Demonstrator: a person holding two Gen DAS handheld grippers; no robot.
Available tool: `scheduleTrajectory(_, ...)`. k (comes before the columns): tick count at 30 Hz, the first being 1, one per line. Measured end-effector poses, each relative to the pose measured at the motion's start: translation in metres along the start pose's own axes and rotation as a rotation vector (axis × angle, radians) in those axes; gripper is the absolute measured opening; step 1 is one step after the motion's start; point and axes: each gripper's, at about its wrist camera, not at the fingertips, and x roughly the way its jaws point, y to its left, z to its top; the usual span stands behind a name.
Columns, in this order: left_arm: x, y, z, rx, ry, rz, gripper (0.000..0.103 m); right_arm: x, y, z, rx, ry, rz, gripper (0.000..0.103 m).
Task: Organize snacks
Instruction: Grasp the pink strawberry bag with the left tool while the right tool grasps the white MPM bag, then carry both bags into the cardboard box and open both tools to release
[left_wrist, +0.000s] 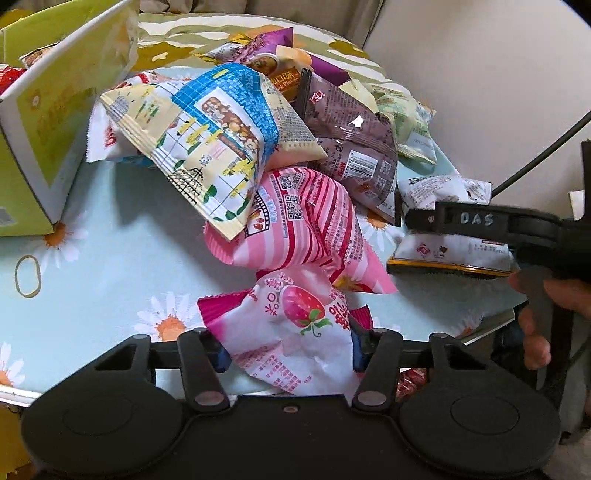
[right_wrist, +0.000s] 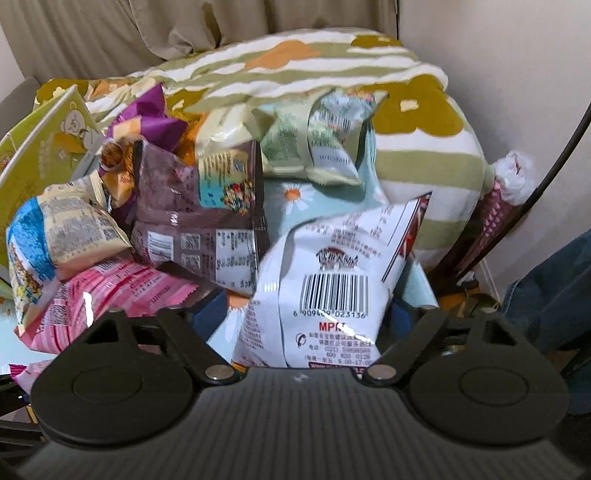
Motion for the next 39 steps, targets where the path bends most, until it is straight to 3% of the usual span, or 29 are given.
scheduleTrajectory(2,-0.003,0.001,-0.001,-0.002,-0.005,0.0,0.058,0.004,0.0,-0.001,-0.013,0.006,-0.009,0.088)
scheduleTrajectory(10,-0.022,0.004,-0.005,-0.003,-0.028,-0.002,0.057,-0.003,0.0,-0.005,-0.028,0.001,-0.025,0.076)
scheduleTrajectory(24,-0.083,0.013,0.002,-0.027,-0.151,-0.003,0.056,-0.061,0.012,0.005,-0.015,-0.096,-0.015,0.075)
scheduleTrajectory(31,-0.114,0.029,0.021,-0.04,-0.237,0.001,0.056,-0.087,0.042,0.024,-0.056,-0.16,0.025,0.075)
scheduleTrajectory(39,-0.149,0.077,0.055,-0.073,-0.339,0.043,0.056,-0.103,0.097,0.053,-0.11,-0.218,0.106,0.075)
